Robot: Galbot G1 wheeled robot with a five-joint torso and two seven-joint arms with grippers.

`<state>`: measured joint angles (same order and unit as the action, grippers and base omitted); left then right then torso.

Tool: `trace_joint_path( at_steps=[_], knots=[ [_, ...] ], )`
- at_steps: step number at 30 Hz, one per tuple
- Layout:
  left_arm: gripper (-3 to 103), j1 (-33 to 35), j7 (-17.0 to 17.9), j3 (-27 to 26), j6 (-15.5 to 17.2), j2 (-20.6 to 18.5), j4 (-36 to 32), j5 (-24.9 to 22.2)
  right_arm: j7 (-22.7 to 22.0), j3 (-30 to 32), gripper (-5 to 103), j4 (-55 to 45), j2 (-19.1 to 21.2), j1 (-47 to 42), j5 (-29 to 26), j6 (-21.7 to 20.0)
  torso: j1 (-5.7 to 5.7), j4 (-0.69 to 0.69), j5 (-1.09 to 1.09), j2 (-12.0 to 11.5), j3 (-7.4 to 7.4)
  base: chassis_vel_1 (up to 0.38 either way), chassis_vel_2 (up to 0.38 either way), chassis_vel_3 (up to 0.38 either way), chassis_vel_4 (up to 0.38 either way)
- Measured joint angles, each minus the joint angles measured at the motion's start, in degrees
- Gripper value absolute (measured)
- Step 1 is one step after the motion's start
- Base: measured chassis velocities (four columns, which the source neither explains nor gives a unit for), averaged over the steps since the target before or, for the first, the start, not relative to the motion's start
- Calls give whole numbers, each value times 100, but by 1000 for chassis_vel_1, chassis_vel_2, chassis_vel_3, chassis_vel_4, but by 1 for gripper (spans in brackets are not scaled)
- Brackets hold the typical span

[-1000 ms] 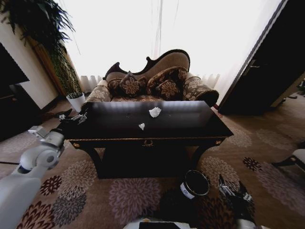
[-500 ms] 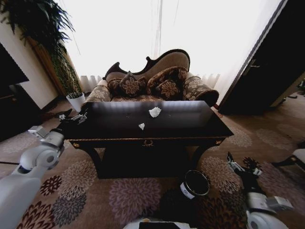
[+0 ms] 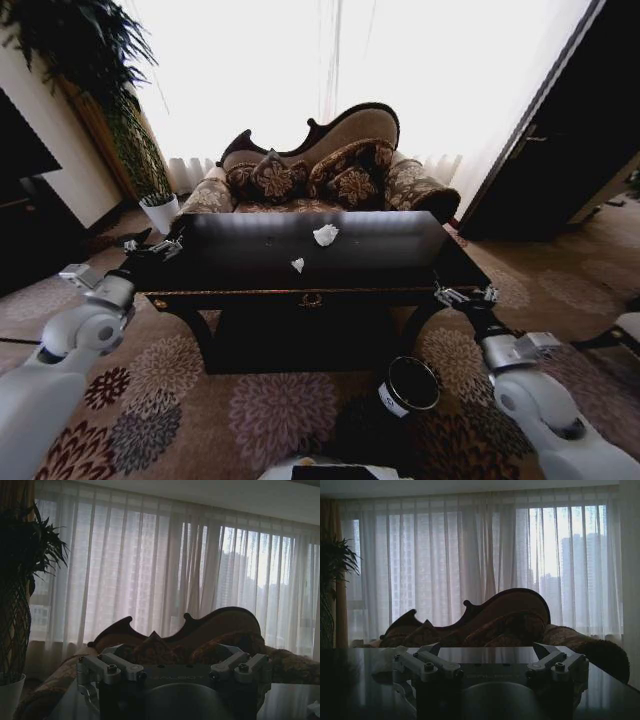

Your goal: Move to the front of the table and place the trash on the table into the trash bin.

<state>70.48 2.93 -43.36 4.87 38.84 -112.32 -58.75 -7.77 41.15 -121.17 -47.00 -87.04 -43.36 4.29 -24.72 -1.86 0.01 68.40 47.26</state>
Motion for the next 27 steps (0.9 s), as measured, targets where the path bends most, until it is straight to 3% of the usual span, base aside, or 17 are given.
trace_joint_path(
  at_steps=[7,13,27],
  knots=[
    [100,0,1,0,0,0,0,0,-175,-994,100,373,406,1117,-192,-382,1,0,-1,0,-1,0,0,0,0],
    [100,0,0,0,0,0,0,0,-217,-2469,100,1041,756,2883,-596,-457,0,2,-1,0,0,0,0,0,0],
    [100,0,0,0,0,0,-1,0,-300,-4338,100,1941,586,4876,-855,-597,1,1,-2,0,-1,0,0,0,0]
  ],
)
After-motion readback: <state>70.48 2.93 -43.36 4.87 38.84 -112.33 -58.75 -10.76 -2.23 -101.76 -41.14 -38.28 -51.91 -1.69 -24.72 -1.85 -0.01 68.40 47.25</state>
